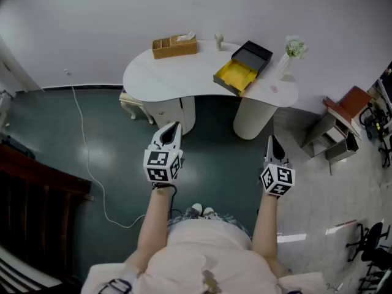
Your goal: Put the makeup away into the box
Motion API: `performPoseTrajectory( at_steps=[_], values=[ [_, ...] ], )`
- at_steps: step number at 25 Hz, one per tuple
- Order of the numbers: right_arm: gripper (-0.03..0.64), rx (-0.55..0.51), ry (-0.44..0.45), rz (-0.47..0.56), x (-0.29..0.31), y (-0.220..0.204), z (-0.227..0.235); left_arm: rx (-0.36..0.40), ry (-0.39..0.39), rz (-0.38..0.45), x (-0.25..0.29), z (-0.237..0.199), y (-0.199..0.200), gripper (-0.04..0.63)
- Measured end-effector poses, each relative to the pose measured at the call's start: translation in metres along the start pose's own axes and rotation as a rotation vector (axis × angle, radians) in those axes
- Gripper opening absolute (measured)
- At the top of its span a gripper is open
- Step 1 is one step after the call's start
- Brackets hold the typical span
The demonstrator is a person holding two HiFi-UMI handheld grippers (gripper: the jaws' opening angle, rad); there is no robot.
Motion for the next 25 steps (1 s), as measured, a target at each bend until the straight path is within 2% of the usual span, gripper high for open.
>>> performPoseTrajectory(
  at_steps=[12,16,20,25],
  values=[
    [0.014,-0.008,0.001,-0.006,0.002,0.002,0.005,-0.004,-0.017,-0.009,0.011,0.007,-0.001,0.026],
    [0.014,0.024,-0.006,0.003,0.000,-0.001,0.009,-0.006,-0.027,-0.018,0.014,0.009,-0.003,0.026],
    [0.015,0.039,0.004,0.009,0.000,-0.003,0.010,-0.032,-0.037,-0.013,0.017,0.008,-0.007,0.026],
    [0.015,0.047,0.007,-0.010,0.000,-0.006,0.009,-0.069,-0.093,0.005,0.019,0.009,-0.009,0.028]
  ],
)
Point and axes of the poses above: the fingertips, and each gripper's own axes: x forward along the fingers, z to its right, y out of its top, the point moved 10 cm from there along -x, backward along the fingers, and after that the axes turned 10 degrees about -z, right-handed, at the moved point
